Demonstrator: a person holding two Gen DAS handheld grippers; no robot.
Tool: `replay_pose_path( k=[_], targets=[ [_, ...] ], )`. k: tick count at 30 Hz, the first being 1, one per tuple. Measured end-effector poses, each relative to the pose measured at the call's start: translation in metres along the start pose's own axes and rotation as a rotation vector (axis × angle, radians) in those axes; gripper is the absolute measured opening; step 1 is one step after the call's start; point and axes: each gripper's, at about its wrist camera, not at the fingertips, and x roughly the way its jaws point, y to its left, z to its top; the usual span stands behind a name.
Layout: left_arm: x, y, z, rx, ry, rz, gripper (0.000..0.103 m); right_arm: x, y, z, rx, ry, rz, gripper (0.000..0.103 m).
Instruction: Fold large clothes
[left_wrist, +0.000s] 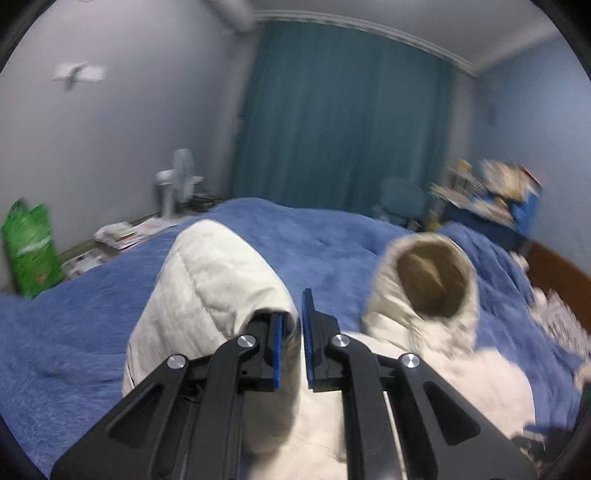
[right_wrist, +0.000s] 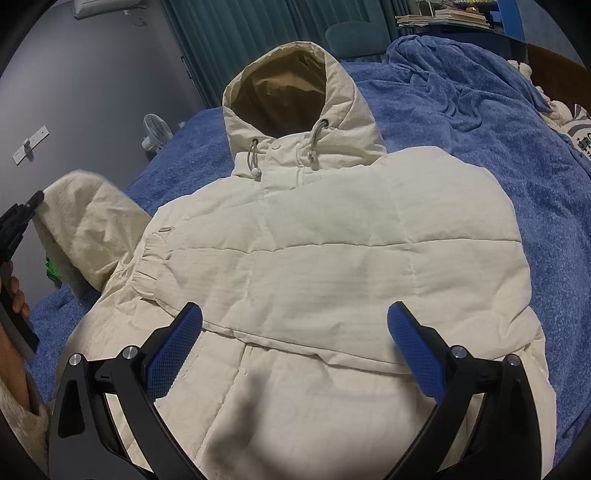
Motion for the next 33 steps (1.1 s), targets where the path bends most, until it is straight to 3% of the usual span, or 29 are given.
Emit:
replay_pose_path(
  k=[7, 13, 16, 18, 19, 20, 22, 24, 28, 33],
  targets=[
    [0.017, -0.080, -0.042, 0.216, 0.155, -0.189, 0.007, 0.001, -0.003, 0.001, 0.014, 0.002, 0.001, 0.097],
    [0.039, -0.110, -0.086, 0.308, 0.333, -0.311, 0.007, 0.001, -0.006, 0.003, 0.022, -0.007, -0.006, 0.097],
    [0.042, -0.109, -0.105, 0.313, 0.438, -0.313, 0.009, -0.002, -0.007, 0.007, 0.023, -0.022, -0.024, 0.097],
    [0.040, -0.112, -0.113, 0.318, 0.487, -0.324, 0.020, -0.006, -0.006, 0.011, 0.033, -0.037, -0.024, 0.097],
    [0.037, -0.112, -0.115, 0.305, 0.517, -0.351, 0.034, -0.009, -0.005, 0.015, 0.046, -0.042, -0.014, 0.097],
    [0.032, -0.109, -0.117, 0.293, 0.531, -0.367, 0.056, -0.011, -0.004, 0.017, 0.055, -0.045, -0.005, 0.097],
    [0.018, -0.106, -0.115, 0.268, 0.517, -0.367, 0.074, -0.022, 0.004, 0.026, 0.077, -0.070, 0.033, 0.097],
    [0.005, -0.104, -0.107, 0.265, 0.489, -0.339, 0.074, -0.032, 0.016, 0.032, 0.074, -0.076, 0.052, 0.097],
    [-0.005, -0.077, -0.087, 0.288, 0.426, -0.191, 0.074, -0.051, 0.051, 0.033, -0.018, -0.115, 0.087, 0.097],
    [0.016, -0.007, -0.063, 0.133, 0.443, -0.050, 0.074, -0.040, 0.111, 0.022, -0.162, -0.101, 0.063, 0.097]
  ],
)
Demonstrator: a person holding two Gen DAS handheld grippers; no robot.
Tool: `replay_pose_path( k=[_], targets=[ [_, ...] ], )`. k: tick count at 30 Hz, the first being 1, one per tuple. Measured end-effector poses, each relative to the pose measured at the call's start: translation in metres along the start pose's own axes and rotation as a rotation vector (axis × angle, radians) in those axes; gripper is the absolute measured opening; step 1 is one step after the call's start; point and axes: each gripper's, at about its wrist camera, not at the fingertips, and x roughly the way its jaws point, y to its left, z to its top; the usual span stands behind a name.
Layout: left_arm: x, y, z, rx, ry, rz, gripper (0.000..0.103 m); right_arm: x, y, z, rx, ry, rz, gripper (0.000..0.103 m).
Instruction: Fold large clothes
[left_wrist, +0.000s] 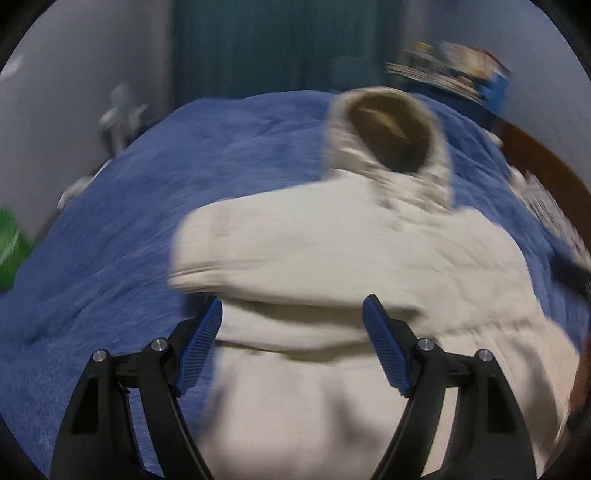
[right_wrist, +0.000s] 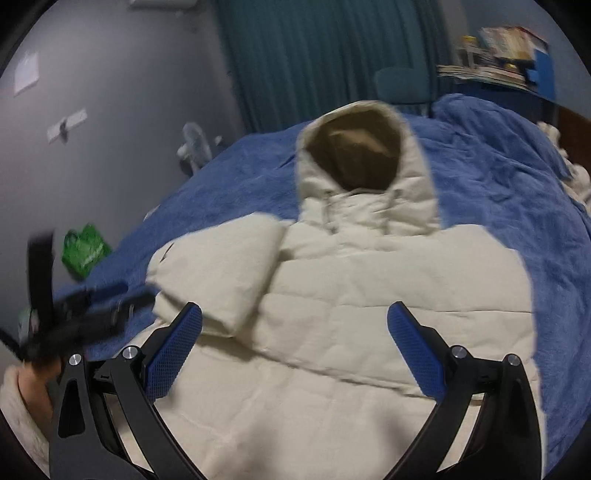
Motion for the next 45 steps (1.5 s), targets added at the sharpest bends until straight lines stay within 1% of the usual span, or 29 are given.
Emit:
replay_pose_path(
  k=[1, 2, 3, 5, 6, 8, 9, 11, 14, 16, 19, 20, 22, 23, 24, 25, 26, 27, 29, 31, 33, 36, 38, 40, 42, 44, 45],
  targets=[
    [0.003, 0.015, 0.003, -0.042, 0.003, 0.023, 0.074, 0.010, 0.013, 0.002, -0.004, 0.021, 0.036, 0.097],
    [0.007, 0.033, 0.008, -0.098, 0.003, 0.057, 0.074, 0.015, 0.021, 0.003, -0.011, 0.034, 0.051, 0.097],
    [0.008, 0.048, 0.010, -0.140, 0.003, 0.080, 0.074, 0.028, 0.039, 0.006, -0.046, 0.055, 0.055, 0.097],
    [0.011, 0.078, 0.013, -0.235, -0.005, 0.098, 0.074, 0.048, 0.068, 0.009, -0.141, 0.077, 0.035, 0.097],
    [0.013, 0.091, 0.012, -0.278, -0.004, 0.103, 0.074, 0.061, 0.085, 0.010, -0.207, 0.087, 0.012, 0.097],
    [0.017, 0.112, 0.009, -0.344, 0.004, 0.102, 0.074, 0.081, 0.109, 0.010, -0.291, 0.100, -0.004, 0.096],
    [0.021, 0.120, 0.007, -0.367, 0.013, 0.106, 0.074, 0.094, 0.125, 0.009, -0.345, 0.109, -0.007, 0.094],
    [0.029, 0.134, 0.002, -0.416, 0.035, 0.102, 0.074, 0.113, 0.143, 0.006, -0.415, 0.126, -0.025, 0.093],
    [0.037, 0.151, -0.003, -0.499, 0.058, 0.076, 0.074, 0.137, 0.159, 0.001, -0.461, 0.160, -0.043, 0.089],
    [0.039, 0.158, -0.004, -0.544, 0.053, 0.044, 0.074, 0.154, 0.165, -0.002, -0.489, 0.176, -0.077, 0.089],
    [0.043, 0.156, 0.000, -0.533, 0.055, 0.040, 0.074, 0.170, 0.171, -0.008, -0.549, 0.179, -0.138, 0.089],
    [0.044, 0.155, 0.000, -0.530, 0.058, 0.044, 0.074, 0.175, 0.173, -0.011, -0.580, 0.176, -0.157, 0.087],
    [0.047, 0.153, 0.000, -0.534, 0.062, 0.031, 0.074, 0.177, 0.174, -0.015, -0.627, 0.155, -0.196, 0.073],
    [0.049, 0.150, 0.001, -0.536, 0.065, 0.014, 0.074, 0.177, 0.173, -0.015, -0.638, 0.145, -0.210, 0.056],
    [0.048, 0.149, 0.000, -0.530, 0.067, 0.005, 0.074, 0.174, 0.170, -0.012, -0.628, 0.131, -0.205, 0.039],
    [0.048, 0.146, 0.001, -0.518, 0.066, 0.002, 0.074, 0.170, 0.166, -0.009, -0.602, 0.125, -0.192, 0.031],
    [0.047, 0.142, 0.003, -0.499, 0.061, 0.005, 0.074, 0.165, 0.163, -0.006, -0.578, 0.122, -0.182, 0.020],
    [0.046, 0.140, 0.004, -0.488, 0.055, 0.008, 0.074, 0.157, 0.157, 0.000, -0.533, 0.113, -0.161, 0.016],
    [0.043, 0.136, 0.006, -0.474, 0.041, 0.004, 0.074, 0.135, 0.140, 0.010, -0.451, 0.089, -0.129, 0.013],
    [0.042, 0.132, 0.008, -0.468, 0.039, -0.021, 0.074, 0.119, 0.123, 0.017, -0.390, 0.068, -0.121, 0.012],
    [0.044, 0.122, 0.009, -0.440, 0.050, -0.047, 0.074, 0.095, 0.097, 0.023, -0.295, 0.045, -0.111, 0.012],
    [0.046, 0.101, 0.010, -0.363, 0.065, -0.045, 0.074, 0.069, 0.058, 0.022, -0.180, 0.039, -0.091, 0.012],
    [0.049, 0.086, 0.009, -0.330, 0.085, -0.070, 0.074, 0.053, 0.032, 0.016, -0.129, 0.032, -0.103, 0.011],
    [0.051, 0.073, 0.008, -0.315, 0.099, -0.112, 0.074, 0.043, 0.011, 0.009, -0.094, 0.026, -0.116, 0.010],
    [0.054, 0.053, 0.006, -0.275, 0.114, -0.142, 0.074, 0.041, -0.010, 0.004, -0.044, 0.038, -0.114, 0.010],
    [0.057, 0.034, 0.003, -0.213, 0.124, -0.149, 0.074, 0.042, -0.027, -0.002, 0.011, 0.043, -0.104, 0.011],
    [0.059, 0.024, 0.002, -0.178, 0.129, -0.140, 0.074, 0.043, -0.036, -0.005, 0.038, 0.039, -0.094, 0.015]
  ],
)
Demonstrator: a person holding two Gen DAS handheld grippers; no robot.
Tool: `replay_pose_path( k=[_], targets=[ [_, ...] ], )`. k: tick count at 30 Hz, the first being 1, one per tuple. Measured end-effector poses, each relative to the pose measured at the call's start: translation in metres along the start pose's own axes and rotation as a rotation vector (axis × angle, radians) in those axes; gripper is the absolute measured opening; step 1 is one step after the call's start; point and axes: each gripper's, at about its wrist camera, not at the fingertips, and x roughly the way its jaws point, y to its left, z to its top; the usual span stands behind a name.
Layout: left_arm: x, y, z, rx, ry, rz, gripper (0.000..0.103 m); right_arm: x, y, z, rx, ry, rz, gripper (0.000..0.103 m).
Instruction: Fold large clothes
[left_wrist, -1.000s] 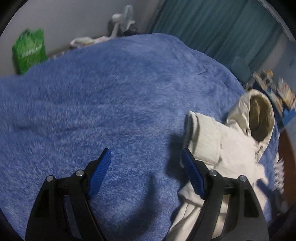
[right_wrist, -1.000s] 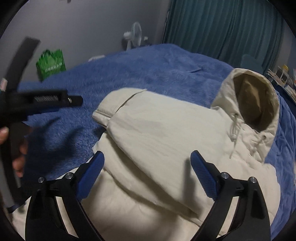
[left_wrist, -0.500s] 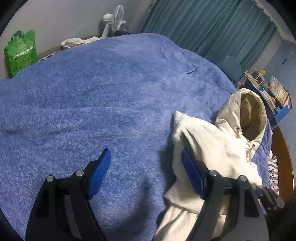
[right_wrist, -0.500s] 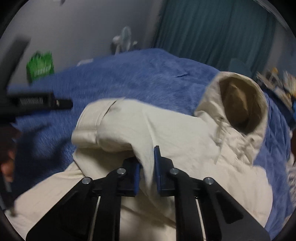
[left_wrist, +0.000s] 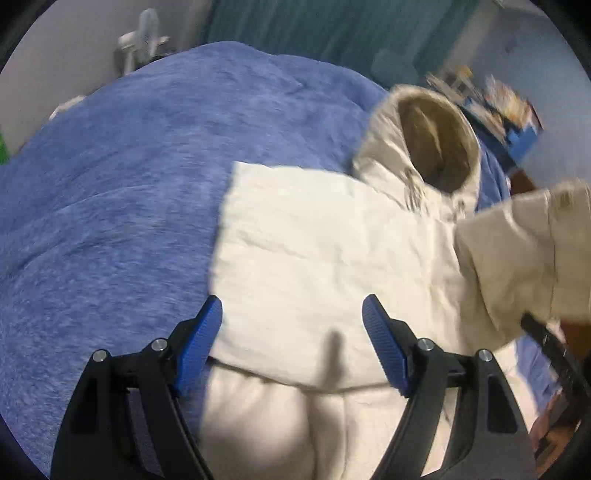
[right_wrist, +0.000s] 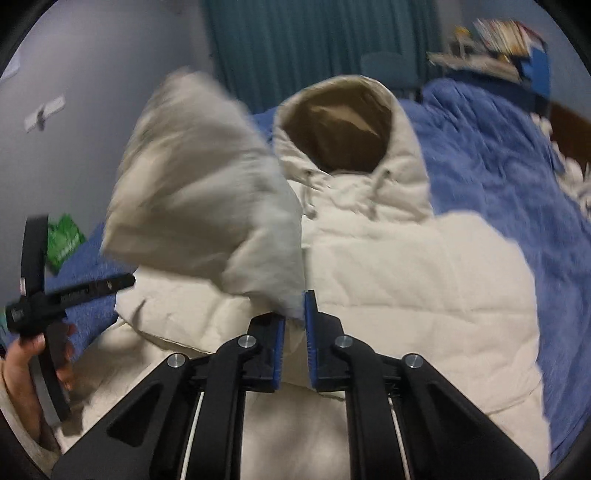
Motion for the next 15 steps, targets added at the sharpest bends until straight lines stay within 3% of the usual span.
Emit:
replay_pose_path(
  k=[1, 3, 4, 7, 13, 14, 15],
  targets=[
    [0.003, -0.005, -0.002, 0.025, 0.002, 0.017, 0.074, 0.002, -0.004, -0.001, 0.005, -0.004, 0.006, 0.019],
    [0.009, -0.015, -0.006, 0.084, 0.008, 0.060, 0.074, 0.000, -0.010, -0.001, -0.017, -0.042, 0.001, 0.068],
    [0.013, -0.016, -0.008, 0.100, 0.013, 0.074, 0.074, -0.002, -0.012, 0.000, -0.037, -0.076, -0.021, 0.073],
    [0.018, -0.015, -0.008, 0.104, 0.020, 0.084, 0.074, 0.003, -0.031, 0.003, 0.001, -0.069, -0.015, 0.074],
    [0.020, -0.018, -0.010, 0.130, 0.015, 0.102, 0.074, 0.017, -0.086, 0.007, 0.196, -0.024, 0.029, 0.074],
    [0.021, -0.019, -0.010, 0.137, 0.015, 0.108, 0.074, 0.016, -0.095, 0.008, 0.235, -0.030, 0.038, 0.073],
    [0.023, -0.021, -0.011, 0.142, 0.016, 0.113, 0.074, 0.017, -0.110, 0.007, 0.289, -0.038, 0.061, 0.062]
  ],
)
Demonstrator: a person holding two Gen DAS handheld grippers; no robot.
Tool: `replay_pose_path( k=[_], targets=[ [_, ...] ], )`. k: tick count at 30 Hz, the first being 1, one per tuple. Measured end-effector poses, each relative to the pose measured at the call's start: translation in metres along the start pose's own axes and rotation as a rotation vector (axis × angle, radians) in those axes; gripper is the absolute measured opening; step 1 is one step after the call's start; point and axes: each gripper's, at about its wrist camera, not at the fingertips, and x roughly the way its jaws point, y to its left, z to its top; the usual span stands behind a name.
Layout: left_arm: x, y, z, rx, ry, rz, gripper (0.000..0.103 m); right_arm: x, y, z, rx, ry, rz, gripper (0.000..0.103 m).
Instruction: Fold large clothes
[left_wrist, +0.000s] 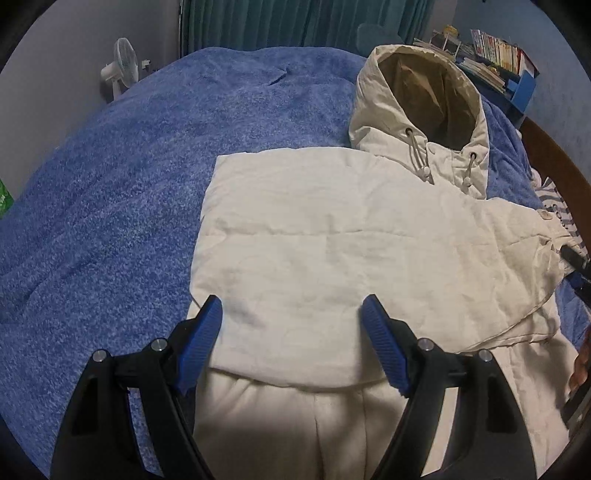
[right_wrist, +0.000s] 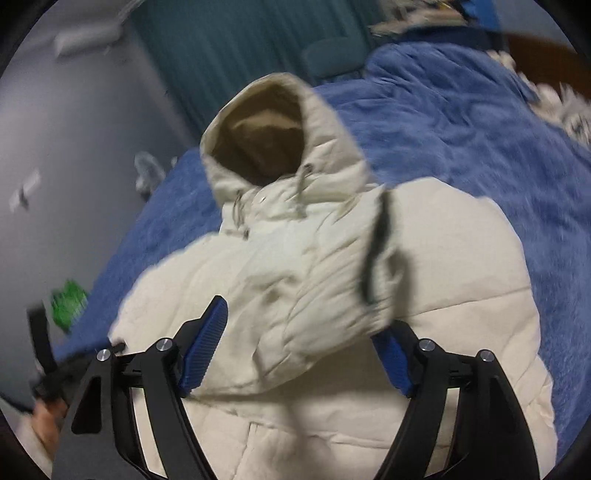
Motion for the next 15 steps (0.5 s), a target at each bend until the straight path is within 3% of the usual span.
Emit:
replay_pose_path(
  k=[1, 3, 5, 10, 15],
  targets=[
    [0.001, -0.001, 0.000, 0.005, 0.001, 0.005, 0.074, 0.000, -0.008, 0.002, 0.040, -0.001, 0.019, 0.054],
    [0.003, -0.003, 0.000, 0.017, 0.002, 0.020, 0.074, 0.002, -0.018, 0.004, 0.086, 0.000, 0.031, 0.021],
    [0.002, -0.004, 0.000, 0.023, -0.003, 0.024, 0.074, -0.003, -0.019, 0.005, 0.108, -0.013, 0.046, 0.018],
    [0.000, -0.006, -0.002, 0.047, -0.004, 0.017, 0.074, -0.039, -0.006, 0.005, 0.051, -0.073, -0.011, 0.017],
    [0.003, -0.009, -0.005, 0.076, 0.002, 0.040, 0.074, -0.023, -0.010, -0.010, -0.008, 0.015, -0.108, 0.017]
  ],
)
